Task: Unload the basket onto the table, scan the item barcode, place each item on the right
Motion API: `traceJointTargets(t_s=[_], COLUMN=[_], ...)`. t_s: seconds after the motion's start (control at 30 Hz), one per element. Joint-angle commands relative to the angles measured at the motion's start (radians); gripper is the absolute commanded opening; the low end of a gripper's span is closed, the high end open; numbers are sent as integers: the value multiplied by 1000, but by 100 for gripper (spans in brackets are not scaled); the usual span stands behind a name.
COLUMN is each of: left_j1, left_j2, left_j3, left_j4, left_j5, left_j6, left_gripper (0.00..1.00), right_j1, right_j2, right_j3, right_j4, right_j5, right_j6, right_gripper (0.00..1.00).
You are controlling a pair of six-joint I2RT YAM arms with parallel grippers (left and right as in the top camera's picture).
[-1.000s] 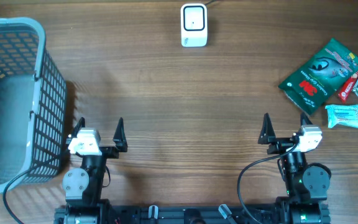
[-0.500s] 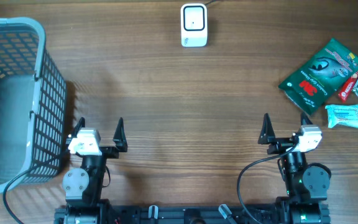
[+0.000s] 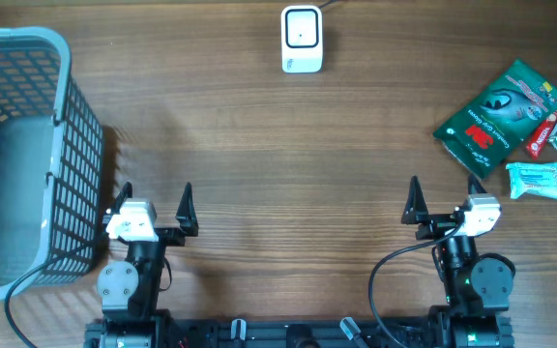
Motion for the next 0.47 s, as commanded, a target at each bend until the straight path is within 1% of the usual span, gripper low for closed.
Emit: traceJointTargets(t_s=[0.0,0.43], left_j1=[-3,-3], left_j2=[-8,-8], left_j3=[-10,-10], left_j4=[3,3], left_j5=[4,4], left_j6=[-5,-5], left_gripper=[100,100], right_j1=[4,4], right_j2=[-16,-16], right_j3=[-1,-1], right_j4=[0,0], right_j5=[17,17], right_j6=[-12,-12], right_gripper=[100,100])
